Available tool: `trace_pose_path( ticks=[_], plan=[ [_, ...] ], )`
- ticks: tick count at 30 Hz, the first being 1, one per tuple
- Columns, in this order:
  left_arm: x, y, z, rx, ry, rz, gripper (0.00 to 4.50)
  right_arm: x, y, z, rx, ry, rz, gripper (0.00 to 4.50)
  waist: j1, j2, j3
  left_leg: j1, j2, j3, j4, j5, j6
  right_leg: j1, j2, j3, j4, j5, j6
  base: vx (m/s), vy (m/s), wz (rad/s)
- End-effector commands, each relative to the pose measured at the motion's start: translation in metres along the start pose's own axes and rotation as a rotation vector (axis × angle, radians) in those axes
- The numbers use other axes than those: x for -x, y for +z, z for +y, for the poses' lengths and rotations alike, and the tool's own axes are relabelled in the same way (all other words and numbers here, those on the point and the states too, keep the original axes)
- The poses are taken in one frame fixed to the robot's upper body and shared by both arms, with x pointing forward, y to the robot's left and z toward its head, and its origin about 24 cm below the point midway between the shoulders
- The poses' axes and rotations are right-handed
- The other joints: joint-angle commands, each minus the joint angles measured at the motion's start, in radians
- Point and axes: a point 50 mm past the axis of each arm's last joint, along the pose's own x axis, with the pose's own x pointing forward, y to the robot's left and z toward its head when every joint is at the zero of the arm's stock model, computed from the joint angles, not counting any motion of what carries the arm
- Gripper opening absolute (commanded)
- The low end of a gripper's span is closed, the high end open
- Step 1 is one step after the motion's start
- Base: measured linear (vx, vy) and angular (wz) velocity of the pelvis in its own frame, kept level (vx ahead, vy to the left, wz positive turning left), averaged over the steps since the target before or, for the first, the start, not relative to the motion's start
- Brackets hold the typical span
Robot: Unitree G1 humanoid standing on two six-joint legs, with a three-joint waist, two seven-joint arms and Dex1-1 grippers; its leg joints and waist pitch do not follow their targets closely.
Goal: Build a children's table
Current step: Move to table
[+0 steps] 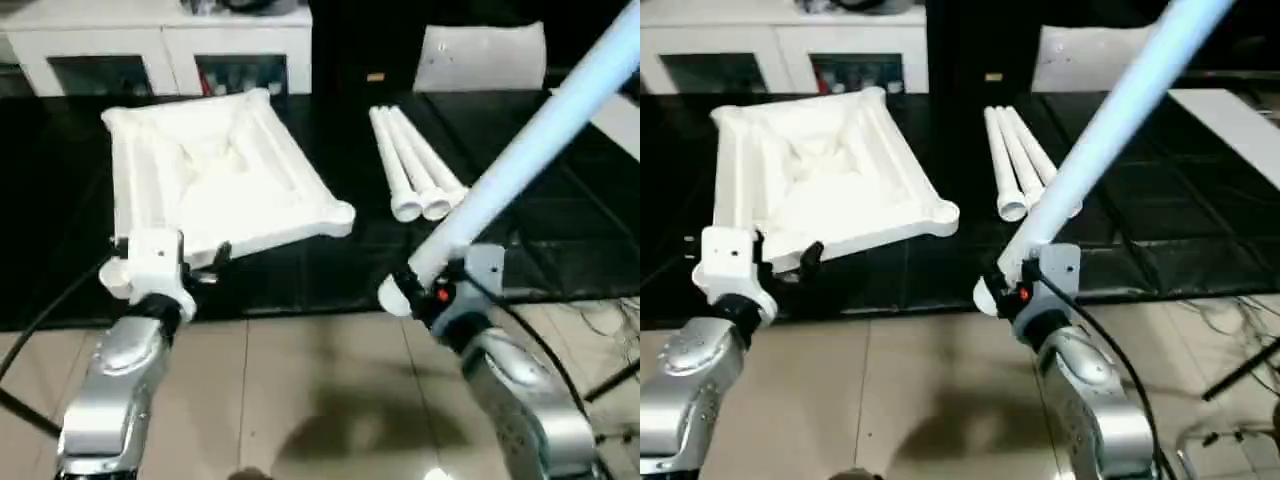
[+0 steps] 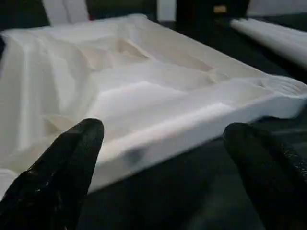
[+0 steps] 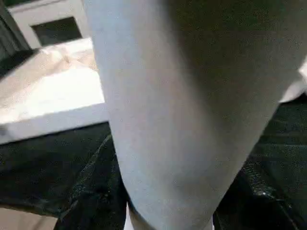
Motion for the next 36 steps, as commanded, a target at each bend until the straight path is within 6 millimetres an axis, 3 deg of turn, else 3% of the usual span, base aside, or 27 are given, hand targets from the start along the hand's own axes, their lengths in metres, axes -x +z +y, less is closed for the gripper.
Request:
trace_pose_path(
  ticks=[1, 3, 5, 6, 7, 8, 10, 11, 13, 15, 16, 17, 18, 19, 20, 21, 22, 23, 24, 26, 27, 29, 30, 32, 34, 35, 36],
  plan=[
    [0.002, 0.005, 0.000, 0.010, -0.016, -0.017, 4.50, -0.001, 0.004, 0.002, -0.008, 0.024, -0.007, 1.90, 0.042, -0.028, -0.044, -0.030, 0.019, 0.024, 0.005, 0.028, 0.034, 0.050, -0.169, 0.117, -0.157, 0.082, 0.260, 0.010, -0.101, -0.06],
    [0.005, 0.009, -0.002, 0.004, -0.027, -0.047, 4.50, -0.002, 0.003, 0.002, 0.000, 0.020, 0.002, 1.90, 0.046, -0.014, -0.049, -0.010, 0.056, 0.022, -0.024, -0.001, 0.016, 0.046, -0.138, 0.093, -0.141, 0.189, 0.295, 0.019, -0.055, -0.02],
    [0.007, 0.010, -0.002, 0.013, -0.027, -0.057, 4.50, -0.002, 0.003, 0.002, 0.004, 0.018, 0.001, 1.90, 0.035, 0.003, -0.057, 0.040, 0.141, -0.013, -0.070, -0.160, 0.018, 0.039, -0.122, 0.070, -0.111, 0.134, 0.230, 0.000, 0.000, 0.00],
    [0.009, 0.011, -0.002, 0.016, -0.007, -0.061, 4.50, -0.002, 0.005, 0.003, 0.012, 0.020, -0.006, 1.90, 0.016, 0.001, -0.048, 0.074, 0.195, -0.046, -0.113, -0.315, 0.055, 0.032, -0.133, 0.067, -0.098, 0.017, 0.124, 0.000, 0.000, 0.00],
    [0.009, 0.011, -0.002, 0.025, -0.007, -0.064, 4.50, -0.002, 0.006, 0.003, 0.012, 0.024, -0.012, 1.90, 0.008, -0.004, -0.049, 0.092, 0.202, -0.053, -0.124, -0.383, 0.068, 0.032, -0.135, 0.066, -0.097, -0.034, 0.066, 0.041, 0.051, 0.03],
    [0.011, 0.011, -0.005, 0.038, -0.022, -0.067, 4.50, -0.001, 0.007, 0.004, 0.018, 0.027, -0.022, 1.90, 0.006, -0.012, -0.029, 0.091, 0.155, -0.013, -0.124, -0.531, 0.042, 0.056, -0.146, 0.078, -0.145, -0.213, -0.074, 0.051, 0.043, -0.01],
    [0.013, 0.012, -0.007, 0.033, -0.030, -0.079, 4.50, 0.000, 0.008, 0.005, 0.025, 0.027, -0.029, 1.90, 0.039, -0.022, -0.014, 0.040, 0.088, 0.050, -0.068, -0.413, 0.015, 0.108, -0.179, 0.109, -0.219, -0.441, -0.080, 0.061, 0.040, -0.01],
    [0.015, 0.013, -0.009, 0.032, -0.047, -0.080, 4.50, 0.000, 0.007, 0.005, 0.011, 0.031, -0.020, 1.90, 0.066, -0.032, -0.006, 0.031, 0.083, 0.064, 0.014, -0.210, 0.038, 0.122, -0.234, 0.148, -0.273, -0.644, -0.058, 0.089, 0.050, -0.01],
    [0.017, 0.013, -0.012, 0.021, -0.076, -0.083, 4.50, 0.001, 0.007, 0.006, 0.009, 0.035, -0.021, 1.90, 0.074, -0.027, -0.019, 0.022, 0.088, 0.065, -0.005, -0.131, 0.030, 0.144, -0.182, 0.117, -0.263, -0.581, -0.049, 0.099, 0.066, 0.00],
    [0.018, 0.011, -0.013, 0.025, -0.089, -0.069, 4.50, 0.001, 0.008, 0.007, 0.014, 0.041, -0.021, 1.90, 0.050, -0.001, -0.042, 0.108, 0.137, 0.026, -0.101, -0.154, 0.040, 0.110, -0.064, 0.040, -0.180, -0.257, -0.006, 0.158, 0.102, 0.04],
    [0.019, 0.011, -0.014, 0.019, -0.090, -0.068, 4.50, 0.002, 0.008, 0.008, 0.017, 0.046, -0.022, 1.90, -0.026, 0.001, -0.095, 0.283, 0.227, -0.124, -0.093, -0.031, 0.279, -0.065, -0.048, 0.005, 0.024, -0.117, 0.073, 0.204, 0.083, 0.00],
    [0.019, 0.010, -0.014, 0.014, -0.090, -0.069, 4.50, 0.002, 0.008, 0.008, 0.019, 0.050, -0.023, 1.90, -0.019, 0.002, -0.087, 0.273, 0.221, -0.113, -0.072, 0.028, 0.325, -0.093, -0.058, 0.016, 0.046, -0.096, 0.101, 0.185, 0.058, 0.05],
    [0.018, 0.010, -0.014, 0.012, -0.086, -0.066, 4.50, 0.002, 0.009, 0.009, 0.023, 0.055, -0.022, 1.90, -0.022, -0.004, -0.064, 0.208, 0.201, -0.054, -0.088, 0.035, 0.351, -0.107, -0.065, 0.021, 0.080, -0.018, 0.126, 0.185, 0.058, 0.05],
    [0.019, 0.011, -0.014, 0.015, -0.090, -0.071, 4.50, 0.003, 0.009, 0.009, 0.025, 0.058, -0.023, 1.90, -0.036, -0.017, -0.076, 0.215, 0.192, -0.047, -0.085, 0.062, 0.373, -0.122, -0.068, 0.022, 0.077, 0.022, 0.131, 0.134, 0.031, 0.10],
    [0.019, 0.012, -0.014, 0.016, -0.093, -0.076, 4.50, 0.003, 0.009, 0.009, 0.026, 0.059, -0.023, 1.90, -0.037, -0.024, -0.062, 0.182, 0.163, 0.012, -0.104, 0.045, 0.377, -0.130, -0.067, 0.022, 0.059, 0.114, 0.109, 0.124, -0.031, 0.03],
    [0.019, 0.012, -0.015, 0.015, -0.095, -0.075, 4.50, 0.003, 0.009, 0.009, 0.026, 0.059, -0.024, 1.90, -0.039, -0.053, -0.046, 0.132, 0.102, 0.075, -0.113, -0.100, 0.318, -0.084, -0.083, 0.050, -0.048, 0.201, 0.043, 0.124, -0.031, 0.03],
    [0.019, 0.012, -0.015, 0.013, -0.097, -0.075, 4.50, 0.003, 0.010, 0.009, 0.026, 0.059, -0.024, 1.90, -0.034, -0.080, -0.058, 0.123, 0.056, 0.094, -0.089, -0.200, 0.273, -0.049, -0.098, 0.085, -0.100, 0.168, 0.035, 0.101, -0.080, 0.01],
    [0.019, 0.013, -0.017, -0.002, -0.109, -0.079, 4.50, 0.004, 0.010, 0.008, 0.026, 0.056, -0.026, 1.90, 0.013, -0.089, -0.048, 0.095, -0.001, 0.099, 0.020, -0.295, 0.176, 0.010, -0.199, 0.192, -0.209, -0.366, 0.006, 0.105, -0.067, 0.00],
    [0.019, 0.013, -0.017, -0.005, -0.112, -0.078, 4.50, 0.004, 0.010, 0.007, 0.027, 0.054, -0.026, 1.90, 0.016, -0.097, -0.051, 0.038, 0.026, 0.050, 0.110, -0.212, 0.103, 0.071, -0.274, 0.239, -0.226, -0.607, -0.121, 0.105, -0.067, 0.00],
    [0.018, 0.012, -0.020, -0.008, -0.126, -0.070, 4.50, 0.005, 0.010, 0.005, 0.034, 0.045, -0.027, 1.90, 0.027, -0.081, -0.052, -0.001, 0.037, 0.032, 0.105, -0.085, 0.029, 0.088, -0.224, 0.199, -0.196, -0.393, -0.240, 0.126, -0.011, -0.02],
    [0.018, 0.012, -0.021, -0.007, -0.130, -0.069, 4.50, 0.006, 0.010, 0.005, 0.036, 0.042, -0.026, 1.90, 0.027, -0.081, -0.052, -0.001, 0.037, 0.032, 0.105, -0.085, 0.029, 0.088, -0.224, 0.199, -0.196, -0.393, -0.240, 0.128, 0.005, -0.02],
    [0.015, 0.013, -0.022, -0.006, -0.131, -0.073, 4.50, 0.005, 0.012, 0.003, 0.042, 0.036, -0.033, 1.90, 0.005, -0.014, -0.034, 0.050, 0.079, 0.048, -0.047, -0.115, 0.019, 0.040, -0.118, 0.071, -0.185, -0.392, -0.206, 0.117, 0.056, 0.00],
    [0.014, 0.013, -0.022, -0.001, -0.131, -0.073, 4.50, 0.005, 0.012, 0.003, 0.041, 0.033, -0.035, 1.90, -0.035, 0.005, -0.036, 0.109, 0.121, 0.001, -0.092, -0.312, 0.017, -0.012, -0.048, 0.034, -0.111, -0.276, -0.140, 0.120, 0.084, -0.02],
    [0.011, 0.013, -0.023, 0.002, -0.131, -0.076, 4.50, 0.005, 0.014, 0.002, 0.045, 0.029, -0.041, 1.90, -0.066, 0.016, -0.054, 0.199, 0.171, -0.067, -0.111, -0.322, 0.133, -0.069, -0.064, 0.030, -0.021, -0.029, -0.077, 0.180, 0.068, 0.08],
    [0.009, 0.014, -0.024, 0.000, -0.131, -0.076, 4.50, 0.005, 0.015, 0.001, 0.047, 0.026, -0.043, 1.90, -0.081, -0.002, -0.053, 0.202, 0.161, -0.065, -0.104, -0.221, 0.298, -0.090, -0.083, 0.034, -0.011, 0.041, -0.003, 0.153, 0.033, 0.07],
    [0.007, 0.015, -0.026, 0.005, -0.138, -0.083, 4.50, 0.005, 0.016, 0.001, 0.051, 0.026, -0.045, 1.90, -0.077, -0.045, -0.058, 0.138, 0.073, 0.020, -0.058, -0.182, 0.310, -0.026, -0.125, 0.079, -0.105, 0.117, -0.051, 0.124, -0.016, 0.11],
    [0.007, 0.015, -0.026, 0.006, -0.139, -0.083, 4.50, 0.005, 0.016, 0.001, 0.051, 0.026, -0.045, 1.90, -0.056, -0.059, -0.063, 0.088, 0.018, 0.061, -0.011, -0.179, 0.277, 0.034, -0.145, 0.129, -0.141, 0.083, -0.121, 0.124, -0.016, 0.11]
  ],
)
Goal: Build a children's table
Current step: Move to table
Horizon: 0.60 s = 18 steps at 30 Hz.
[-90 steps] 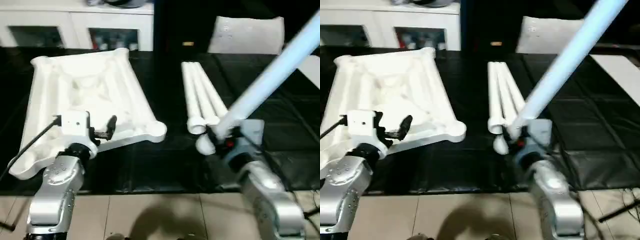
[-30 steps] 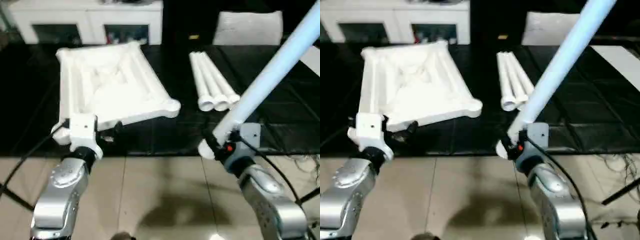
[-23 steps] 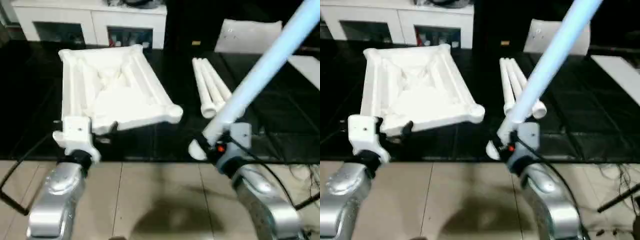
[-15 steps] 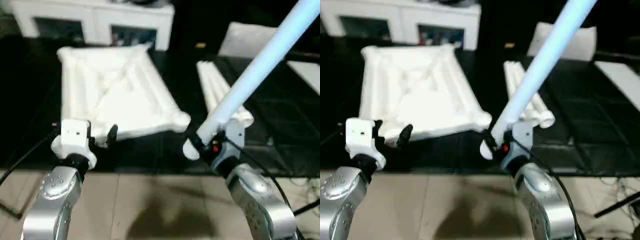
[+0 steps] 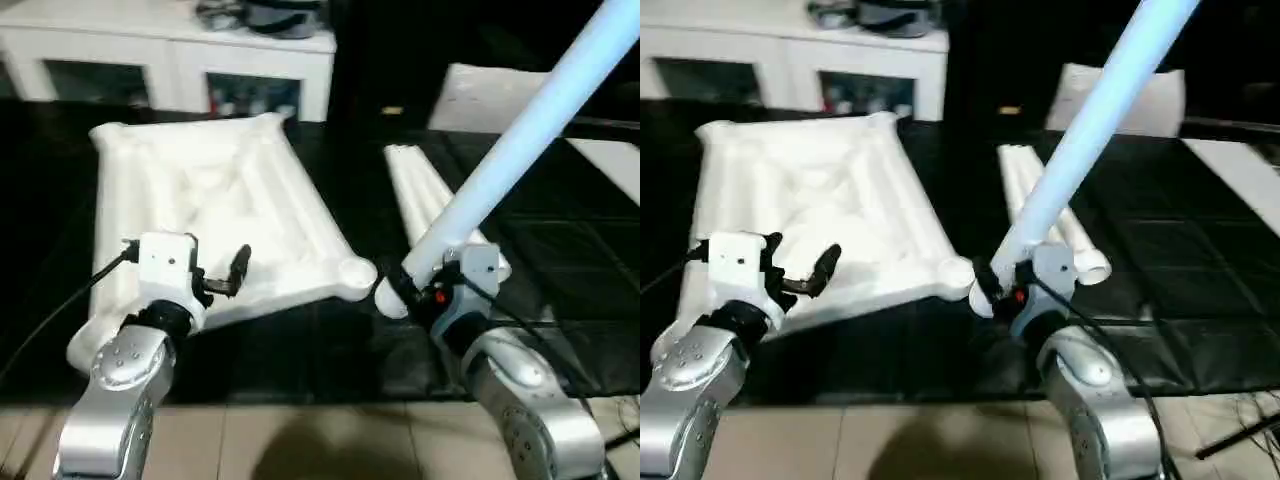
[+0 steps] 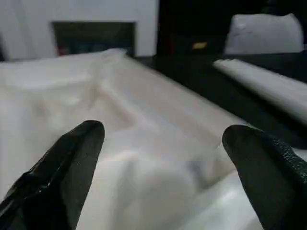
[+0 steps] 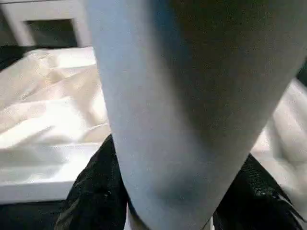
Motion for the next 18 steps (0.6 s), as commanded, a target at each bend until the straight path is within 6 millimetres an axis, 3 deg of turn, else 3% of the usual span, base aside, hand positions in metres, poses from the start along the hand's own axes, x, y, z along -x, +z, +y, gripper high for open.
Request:
trace_pose_path(
  ticks=[1, 2, 3, 4, 5, 6, 7, 8, 9, 10, 11, 12, 13, 14, 15, 16, 17, 18],
  plan=[
    [-0.003, 0.001, -0.009, 0.008, -0.032, -0.005, 4.50, 0.002, 0.005, -0.006, 0.012, -0.025, -0.016, 1.90, 0.031, 0.012, -0.023, -0.066, 0.013, 0.002, -0.013, -0.045, 0.246, 0.099, -0.122, 0.122, -0.157, -0.124, -0.232, 0.108, -0.026, 0.03],
    [-0.004, 0.000, -0.010, 0.012, -0.044, -0.001, 4.50, 0.002, 0.005, -0.006, 0.015, -0.028, -0.015, 1.90, 0.051, -0.009, -0.054, -0.131, 0.028, -0.011, 0.071, 0.027, 0.159, 0.176, -0.167, 0.160, -0.169, -0.238, -0.296, 0.109, 0.002, -0.07],
    [-0.004, 0.000, -0.010, 0.014, -0.046, 0.000, 4.50, 0.002, 0.005, -0.006, 0.016, -0.029, -0.015, 1.90, 0.064, 0.005, -0.056, -0.143, 0.033, -0.020, 0.074, 0.058, 0.125, 0.179, -0.168, 0.165, -0.156, -0.160, -0.328, 0.109, 0.002, -0.07],
    [-0.005, -0.002, -0.012, 0.010, -0.061, 0.011, 4.50, 0.002, 0.005, -0.007, 0.018, -0.031, -0.018, 1.90, 0.058, 0.016, -0.044, -0.165, 0.050, -0.030, 0.044, 0.161, 0.076, 0.155, -0.133, 0.122, -0.127, 0.061, -0.365, 0.131, 0.005, -0.06],
    [-0.006, -0.005, -0.017, 0.029, -0.115, 0.030, 4.50, 0.001, 0.006, -0.008, 0.018, -0.036, -0.035, 1.90, 0.056, 0.064, -0.043, -0.125, 0.073, -0.029, -0.056, 0.312, 0.061, 0.099, -0.056, 0.040, -0.080, 0.255, -0.327, 0.065, 0.018, -0.12],
    [-0.006, -0.005, -0.017, 0.031, -0.119, 0.030, 4.50, 0.001, 0.006, -0.008, 0.017, -0.036, -0.036, 1.90, 0.033, 0.074, -0.043, -0.087, 0.093, -0.051, -0.071, 0.448, 0.119, 0.062, 0.015, -0.008, -0.039, 0.311, -0.226, 0.065, 0.018, -0.12],
    [-0.008, -0.005, -0.019, 0.037, -0.135, 0.024, 4.50, 0.002, 0.007, -0.009, 0.006, -0.036, -0.041, 1.90, 0.030, 0.091, -0.061, -0.026, 0.124, -0.078, -0.050, 0.564, 0.152, 0.015, 0.017, -0.006, -0.016, 0.316, -0.186, 0.092, 0.034, 0.00],
    [-0.010, -0.003, -0.021, 0.055, -0.160, 0.014, 4.50, 0.002, 0.007, -0.010, -0.005, -0.036, -0.044, 1.89, 0.028, 0.089, -0.076, 0.028, 0.152, -0.117, -0.028, 0.839, 0.196, -0.034, -0.023, 0.024, -0.016, 0.319, -0.122, 0.124, 0.034, 0.05],
    [-0.011, -0.002, -0.022, 0.067, -0.180, 0.009, 4.50, 0.002, 0.008, -0.011, -0.010, -0.036, -0.046, 1.89, 0.026, 0.084, -0.083, 0.033, 0.147, -0.126, -0.018, 0.989, 0.201, -0.038, -0.034, 0.039, -0.020, 0.354, -0.091, 0.124, 0.034, 0.05],
    [-0.015, 0.000, -0.025, 0.050, -0.212, 0.009, 4.50, 0.002, 0.009, -0.013, -0.009, -0.043, -0.050, 1.89, 0.042, 0.075, -0.074, 0.022, 0.118, -0.108, -0.011, 1.074, 0.174, -0.039, -0.047, 0.060, -0.038, 0.398, -0.060, 0.000, 0.000, 0.00],
    [-0.017, 0.000, -0.025, 0.036, -0.222, 0.012, 4.50, 0.002, 0.010, -0.015, -0.003, -0.049, -0.052, 1.89, 0.054, 0.068, -0.069, -0.019, 0.079, -0.069, -0.019, 0.929, 0.129, -0.003, -0.042, 0.063, -0.049, 0.457, -0.066, 0.000, 0.000, 0.00],
    [-0.019, 0.000, -0.026, 0.013, -0.234, 0.023, 4.50, 0.002, 0.010, -0.016, 0.001, -0.053, -0.055, 1.89, 0.065, 0.064, -0.066, -0.053, 0.061, -0.041, -0.035, 0.713, 0.085, 0.030, -0.038, 0.065, -0.046, 0.508, -0.082, 0.000, 0.000, 0.00],
    [-0.021, -0.001, -0.027, 0.003, -0.241, 0.029, 4.50, 0.002, 0.011, -0.017, 0.002, -0.054, -0.056, 1.89, 0.068, 0.060, -0.061, -0.059, 0.062, -0.033, -0.046, 0.588, 0.062, 0.035, -0.039, 0.065, -0.055, 0.499, -0.087, 0.000, 0.000, 0.00],
    [-0.023, -0.002, -0.028, -0.014, -0.266, 0.044, 4.50, 0.003, 0.012, -0.018, -0.007, -0.056, -0.066, 1.89, 0.069, 0.067, -0.050, -0.066, 0.072, -0.029, -0.067, 0.352, 0.020, 0.041, -0.047, 0.064, -0.063, 0.419, -0.114, -0.074, -0.020, -0.01],
    [-0.025, -0.003, -0.030, -0.022, -0.311, 0.062, 4.50, 0.002, 0.014, -0.019, -0.010, -0.059, -0.081, 1.89, 0.066, 0.067, -0.040, -0.063, 0.081, -0.028, -0.084, 0.157, -0.013, 0.043, -0.051, 0.065, -0.077, 0.284, -0.141, -0.074, -0.020, -0.01],
    [-0.026, -0.004, -0.033, -0.036, -0.361, 0.080, 4.50, 0.001, 0.015, -0.020, -0.008, -0.056, -0.093, 1.89, 0.062, 0.066, -0.034, -0.060, 0.084, -0.026, -0.096, 0.039, -0.032, 0.041, -0.049, 0.067, -0.083, 0.173, -0.160, -0.084, -0.021, -0.02],
    [-0.028, -0.005, -0.035, -0.044, -0.394, 0.093, 4.50, 0.001, 0.016, -0.021, -0.005, -0.054, -0.100, 1.89, 0.059, 0.066, -0.032, -0.058, 0.086, -0.026, -0.100, -0.003, -0.037, 0.041, -0.049, 0.067, -0.087, 0.118, -0.168, -0.089, -0.024, -0.01],
    [-0.029, -0.008, -0.037, -0.059, -0.438, 0.119, 4.50, 0.000, 0.018, -0.023, -0.006, -0.062, -0.108, 1.89, 0.054, 0.063, -0.025, -0.055, 0.088, -0.022, -0.109, -0.083, -0.041, 0.033, -0.050, 0.069, -0.097, -0.002, -0.177, -0.089, -0.024, -0.01]
  ],
)
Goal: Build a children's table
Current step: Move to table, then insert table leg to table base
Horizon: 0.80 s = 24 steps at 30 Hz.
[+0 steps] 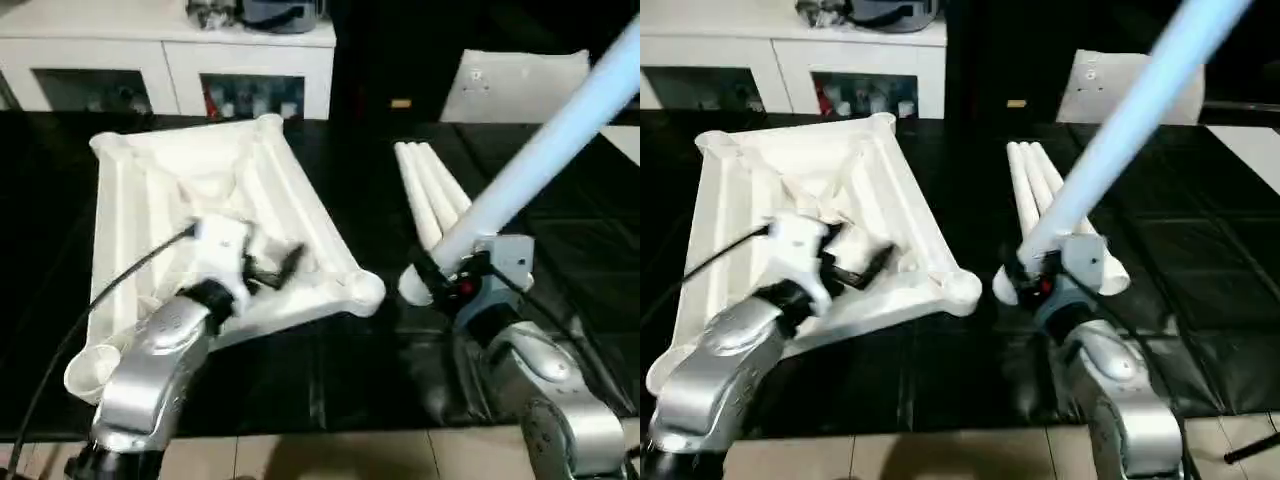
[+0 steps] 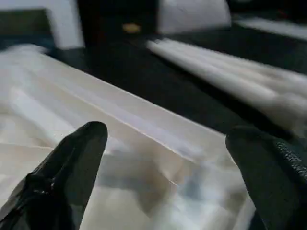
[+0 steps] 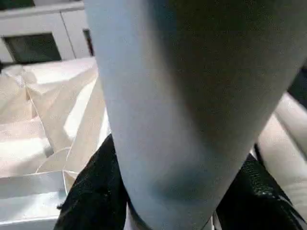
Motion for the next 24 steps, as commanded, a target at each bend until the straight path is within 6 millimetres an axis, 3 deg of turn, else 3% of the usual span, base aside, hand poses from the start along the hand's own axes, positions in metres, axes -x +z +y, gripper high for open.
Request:
trace_pose_path(
  ticks=[1, 2, 5, 9, 15, 17, 18, 19, 20, 24],
  plan=[
    [-0.007, -0.003, -0.003, -0.042, -0.102, 0.060, 4.50, -0.004, 0.007, -0.006, 0.004, -0.013, -0.037, 1.89, 0.000, 0.001, -0.024, 0.019, 0.076, -0.011, -0.096, -0.188, -0.023, 0.023, -0.075, 0.039, -0.090, -0.057, -0.202, -0.095, -0.031, 0.01],
    [-0.008, -0.004, -0.003, -0.056, -0.118, 0.070, 4.50, -0.004, 0.007, -0.007, 0.007, -0.018, -0.035, 1.89, -0.002, 0.003, -0.025, 0.025, 0.082, 0.000, -0.097, -0.232, -0.032, 0.012, -0.077, 0.041, -0.098, -0.168, -0.202, -0.090, -0.034, 0.04],
    [-0.014, -0.004, 0.000, -0.102, -0.182, 0.107, 4.50, -0.006, 0.008, -0.010, 0.028, 0.002, -0.009, 1.89, -0.001, -0.003, -0.026, 0.023, 0.084, 0.008, -0.102, -0.238, -0.039, 0.006, -0.074, 0.040, -0.103, -0.224, -0.181, -0.076, -0.024, 0.03],
    [-0.016, -0.006, 0.003, -0.132, -0.264, 0.161, 4.50, -0.009, 0.010, -0.015, 0.014, 0.005, -0.007, 1.89, -0.001, -0.002, -0.029, 0.016, 0.089, 0.010, -0.106, -0.215, -0.041, 0.001, -0.073, 0.038, -0.096, -0.161, -0.184, -0.015, -0.003, 0.00],
    [-0.017, -0.012, 0.017, -0.202, -0.271, 0.205, 4.50, -0.015, 0.012, -0.008, 0.047, 0.065, -0.004, 1.89, 0.003, 0.006, -0.045, 0.008, 0.087, 0.019, -0.092, -0.062, -0.005, 0.010, -0.069, 0.035, -0.074, 0.126, -0.217, 0.000, 0.000, 0.00],
    [-0.018, -0.013, 0.022, -0.202, -0.272, 0.224, 4.16, -0.016, 0.013, -0.003, 0.045, 0.106, -0.006, 1.89, 0.006, 0.013, -0.049, 0.008, 0.086, 0.021, -0.087, -0.018, 0.007, 0.009, -0.068, 0.034, -0.068, 0.213, -0.223, 0.000, 0.000, 0.00],
    [-0.019, -0.014, 0.023, -0.193, -0.273, 0.231, 4.16, -0.015, 0.013, -0.002, 0.044, 0.113, -0.009, 1.89, 0.007, 0.009, -0.052, 0.005, 0.086, 0.021, -0.085, -0.002, 0.016, 0.012, -0.069, 0.033, -0.064, 0.251, -0.232, 0.000, 0.000, 0.00],
    [-0.019, -0.014, 0.023, -0.193, -0.273, 0.232, 4.10, -0.015, 0.013, -0.002, 0.044, 0.113, -0.009, 1.89, 0.009, 0.012, -0.051, 0.005, 0.087, 0.021, -0.085, 0.002, 0.019, 0.011, -0.070, 0.032, -0.062, 0.261, -0.237, 0.000, 0.000, 0.00],
    [-0.019, -0.014, 0.024, -0.180, -0.301, 0.238, 3.96, -0.015, 0.013, -0.002, 0.045, 0.112, -0.010, 1.89, 0.009, 0.007, -0.048, 0.004, 0.088, 0.022, -0.087, -0.008, 0.025, 0.011, -0.070, 0.031, -0.064, 0.250, -0.246, 0.000, 0.000, 0.00],
    [-0.023, -0.011, 0.025, -0.145, -0.339, 0.235, 3.49, -0.013, 0.009, -0.002, 0.073, 0.121, 0.006, 1.89, 0.013, 0.008, -0.042, 0.009, 0.093, 0.024, -0.095, -0.082, 0.007, 0.005, -0.072, 0.032, -0.072, 0.126, -0.258, 0.000, 0.000, 0.00]
  ],
)
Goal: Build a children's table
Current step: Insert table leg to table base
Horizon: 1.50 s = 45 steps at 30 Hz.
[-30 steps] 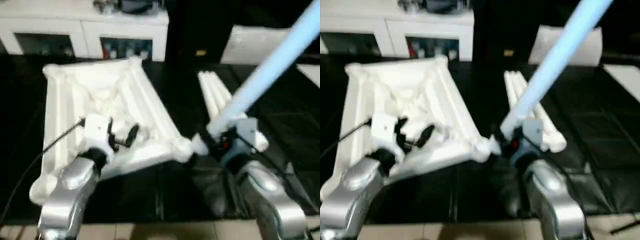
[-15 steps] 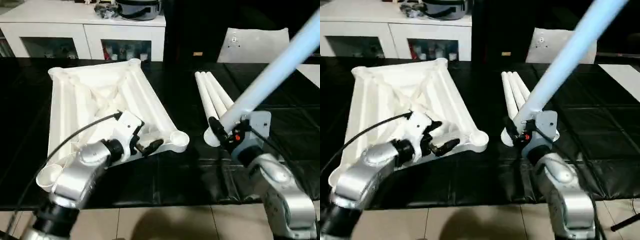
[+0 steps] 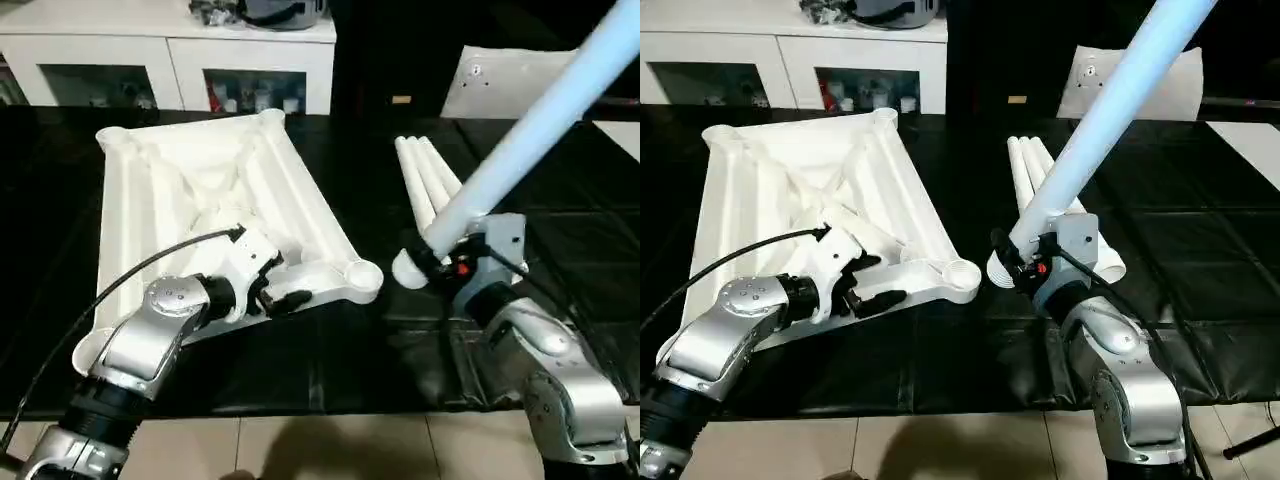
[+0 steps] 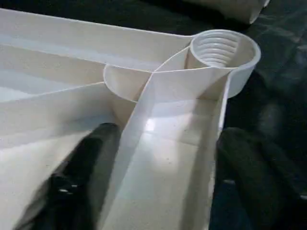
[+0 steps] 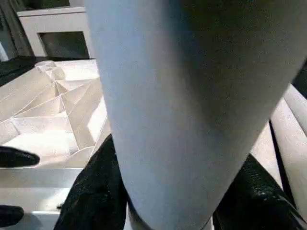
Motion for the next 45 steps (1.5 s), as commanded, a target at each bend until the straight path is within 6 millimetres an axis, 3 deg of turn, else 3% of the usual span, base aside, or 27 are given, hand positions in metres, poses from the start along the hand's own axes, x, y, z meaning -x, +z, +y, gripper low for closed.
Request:
trace_pose_path(
  ticks=[1, 2, 5, 9, 12, 17, 22, 23, 26, 28, 33, 39, 45],
  plan=[
    [-0.001, 0.007, 0.002, 0.000, -0.030, -0.015, 3.49, 0.001, 0.000, 0.000, 0.031, 0.011, 0.000, 1.89, 0.002, 0.010, -0.049, 0.025, 0.066, -0.017, -0.084, -0.121, 0.001, 0.027, -0.074, 0.036, -0.073, 0.092, -0.249, 0.000, 0.000, 0.00],
    [-0.001, 0.007, 0.002, 0.000, -0.045, -0.010, 3.27, 0.001, 0.000, 0.000, 0.042, 0.013, 0.004, 1.89, 0.003, 0.010, -0.047, 0.025, 0.067, -0.016, -0.087, -0.136, -0.006, 0.026, -0.074, 0.036, -0.075, 0.064, -0.246, 0.000, 0.000, 0.00],
    [0.000, 0.006, 0.000, -0.001, -0.108, 0.011, 3.19, 0.001, -0.003, 0.003, 0.082, 0.036, 0.016, 1.89, 0.002, 0.013, -0.046, 0.025, 0.066, -0.016, -0.088, -0.152, -0.017, 0.023, -0.075, 0.038, -0.078, 0.039, -0.237, 0.000, 0.000, 0.00],
    [0.000, 0.005, -0.002, 0.000, -0.142, 0.032, 2.77, 0.002, -0.005, 0.003, 0.058, 0.054, 0.027, 1.89, 0.004, 0.009, -0.048, 0.021, 0.067, -0.016, -0.085, -0.116, 0.000, 0.027, -0.077, 0.039, -0.074, 0.084, -0.241, 0.000, 0.000, 0.00],
    [-0.002, 0.004, -0.003, -0.005, -0.156, 0.041, 2.46, 0.002, -0.005, 0.002, 0.036, 0.057, 0.027, 1.89, 0.004, 0.012, -0.047, 0.022, 0.068, -0.016, -0.085, -0.109, 0.008, 0.025, -0.076, 0.038, -0.073, 0.092, -0.248, 0.000, 0.000, 0.00],
    [-0.008, 0.005, -0.001, -0.038, -0.168, 0.065, 2.05, 0.003, -0.004, 0.001, 0.034, 0.056, 0.023, 1.89, 0.005, 0.013, -0.045, 0.023, 0.068, -0.015, -0.087, -0.139, -0.001, 0.024, -0.077, 0.040, -0.078, 0.048, -0.245, 0.000, 0.000, 0.00],
    [-0.011, 0.006, 0.000, -0.061, -0.178, 0.085, 1.76, 0.003, -0.004, 0.001, 0.036, 0.059, 0.021, 1.89, 0.008, 0.013, -0.047, 0.022, 0.069, -0.015, -0.087, -0.119, -0.003, 0.025, -0.078, 0.040, -0.075, 0.086, -0.246, 0.000, 0.000, 0.00],
    [-0.012, 0.006, 0.001, -0.067, -0.185, 0.090, 1.50, 0.002, -0.004, 0.001, 0.036, 0.061, 0.020, 1.89, 0.010, 0.015, -0.047, 0.022, 0.069, -0.015, -0.087, -0.116, -0.001, 0.025, -0.078, 0.039, -0.074, 0.096, -0.246, 0.000, 0.000, 0.00],
    [-0.014, 0.008, 0.000, -0.079, -0.211, 0.098, 1.38, 0.002, -0.003, 0.001, 0.034, 0.063, 0.018, 1.89, 0.011, 0.015, -0.047, 0.023, 0.070, -0.015, -0.087, -0.118, -0.001, 0.025, -0.078, 0.039, -0.075, 0.098, -0.248, 0.000, 0.000, 0.00],
    [-0.015, 0.009, -0.001, -0.083, -0.222, 0.102, 1.05, 0.003, -0.003, 0.001, 0.033, 0.064, 0.017, 1.89, 0.014, 0.015, -0.045, 0.025, 0.071, -0.014, -0.089, -0.141, -0.007, 0.023, -0.080, 0.040, -0.078, 0.061, -0.249, 0.000, 0.000, 0.00],
    [-0.019, 0.008, -0.003, -0.101, -0.259, 0.129, 0.92, 0.003, -0.003, 0.001, 0.034, 0.065, 0.018, 1.89, 0.014, 0.016, -0.045, 0.023, 0.071, -0.015, -0.090, -0.133, -0.008, 0.024, -0.080, 0.041, -0.078, 0.068, -0.246, 0.000, 0.000, 0.00],
    [-0.020, 0.006, -0.004, -0.136, -0.275, 0.151, 0.27, 0.002, -0.003, 0.002, 0.031, 0.065, 0.018, 1.89, 0.014, 0.015, -0.045, 0.022, 0.072, -0.014, -0.090, -0.120, 0.001, 0.024, -0.080, 0.040, -0.078, 0.083, -0.251, 0.000, 0.000, 0.00],
    [-0.020, 0.007, -0.002, -0.180, -0.265, 0.143, 0.05, -0.001, -0.002, 0.002, 0.032, 0.069, 0.009, 1.89, 0.014, 0.014, -0.046, 0.022, 0.072, -0.014, -0.089, -0.106, 0.006, 0.026, -0.081, 0.040, -0.076, 0.112, -0.255, 0.000, 0.000, 0.00]
  ],
)
